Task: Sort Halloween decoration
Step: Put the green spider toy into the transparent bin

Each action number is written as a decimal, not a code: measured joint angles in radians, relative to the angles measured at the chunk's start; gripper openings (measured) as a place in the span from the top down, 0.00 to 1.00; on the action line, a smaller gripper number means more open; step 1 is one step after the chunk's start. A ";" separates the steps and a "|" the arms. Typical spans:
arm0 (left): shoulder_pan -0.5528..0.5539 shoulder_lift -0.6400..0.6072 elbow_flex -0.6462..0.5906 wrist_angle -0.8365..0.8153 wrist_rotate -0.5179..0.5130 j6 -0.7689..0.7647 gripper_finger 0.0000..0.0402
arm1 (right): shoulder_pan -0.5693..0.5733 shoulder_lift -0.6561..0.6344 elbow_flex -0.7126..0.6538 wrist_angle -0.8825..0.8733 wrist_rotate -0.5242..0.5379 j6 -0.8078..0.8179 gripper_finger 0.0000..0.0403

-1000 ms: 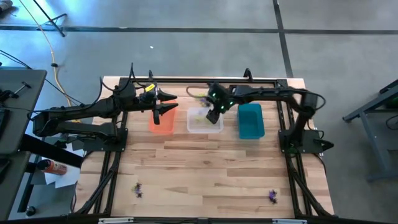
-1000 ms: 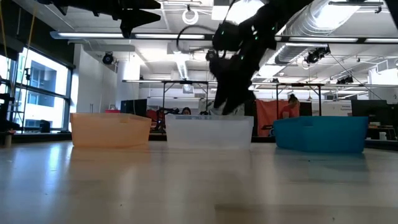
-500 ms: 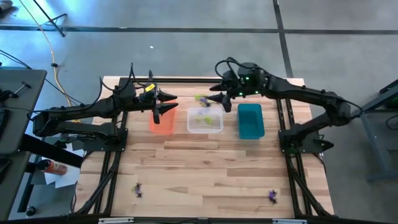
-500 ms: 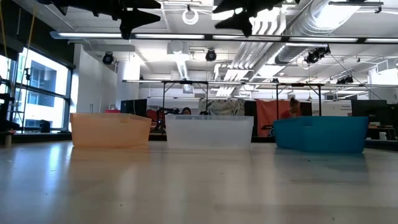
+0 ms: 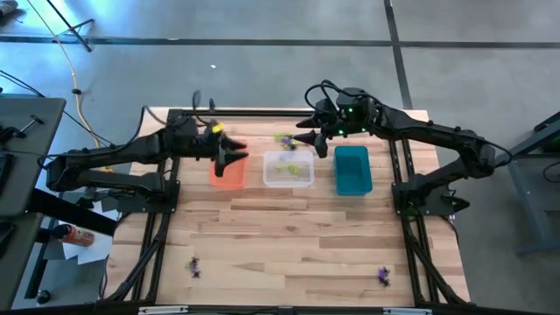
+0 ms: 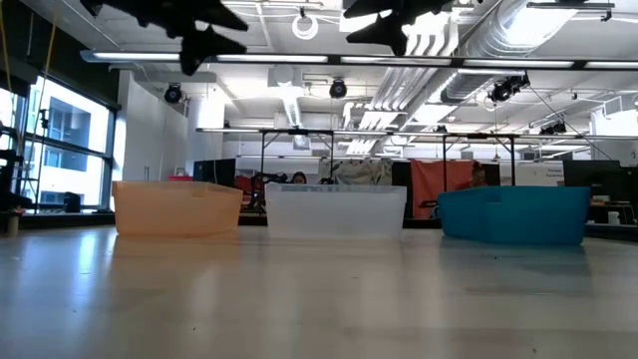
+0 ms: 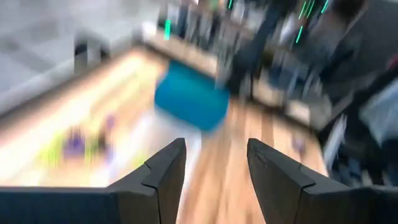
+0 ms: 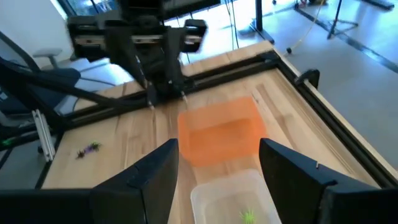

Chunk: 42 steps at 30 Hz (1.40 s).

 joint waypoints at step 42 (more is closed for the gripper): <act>-1.456 0.418 -0.166 -0.349 -0.303 -0.699 0.61 | 0.356 -0.046 0.000 -0.191 0.246 0.343 0.45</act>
